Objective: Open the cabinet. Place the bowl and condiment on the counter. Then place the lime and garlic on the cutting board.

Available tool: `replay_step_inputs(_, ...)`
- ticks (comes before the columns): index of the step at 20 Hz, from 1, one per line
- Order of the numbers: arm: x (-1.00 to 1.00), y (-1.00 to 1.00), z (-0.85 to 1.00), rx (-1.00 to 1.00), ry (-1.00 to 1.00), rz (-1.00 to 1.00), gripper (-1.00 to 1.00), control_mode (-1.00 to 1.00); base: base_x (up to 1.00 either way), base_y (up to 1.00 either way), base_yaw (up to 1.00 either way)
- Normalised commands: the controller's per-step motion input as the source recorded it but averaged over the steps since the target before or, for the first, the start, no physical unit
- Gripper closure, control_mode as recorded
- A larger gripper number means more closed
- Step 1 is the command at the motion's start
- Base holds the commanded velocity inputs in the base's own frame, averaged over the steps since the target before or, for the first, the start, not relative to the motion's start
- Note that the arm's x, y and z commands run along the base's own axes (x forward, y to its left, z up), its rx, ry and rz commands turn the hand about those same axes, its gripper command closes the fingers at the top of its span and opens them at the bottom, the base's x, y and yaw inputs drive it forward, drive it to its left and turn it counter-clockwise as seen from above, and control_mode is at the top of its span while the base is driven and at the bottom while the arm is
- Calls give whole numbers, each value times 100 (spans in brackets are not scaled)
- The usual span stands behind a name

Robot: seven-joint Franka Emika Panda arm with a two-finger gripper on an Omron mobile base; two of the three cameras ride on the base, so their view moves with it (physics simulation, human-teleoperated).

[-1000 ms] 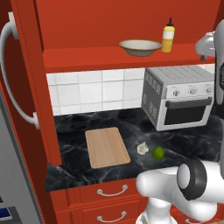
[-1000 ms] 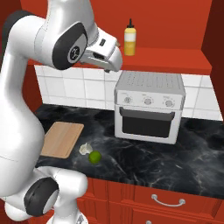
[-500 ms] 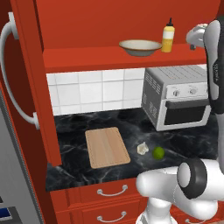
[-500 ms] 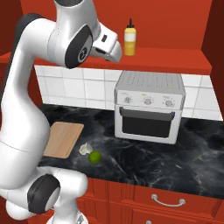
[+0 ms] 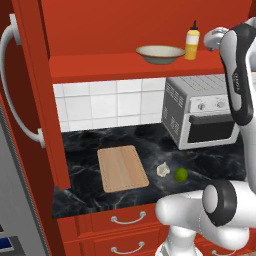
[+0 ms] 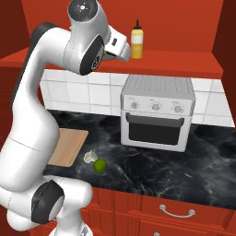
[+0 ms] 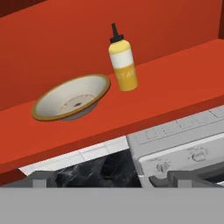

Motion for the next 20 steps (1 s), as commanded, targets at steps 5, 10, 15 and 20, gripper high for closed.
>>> replay_step_inputs(5, 34, -15, 2, 2, -6, 2, -100, -100, 0, 0, 0)
replay_step_inputs(10, 17, -29, 8, 3, -4, 0, -100, -100, 0, 0, 0)
replay_step_inputs(15, 1, 0, 0, 0, 0, 0, -100, -100, 0, 0, 0)
replay_step_inputs(20, 20, 2, 0, -1, -6, 0, -100, -100, 0, 0, 0)
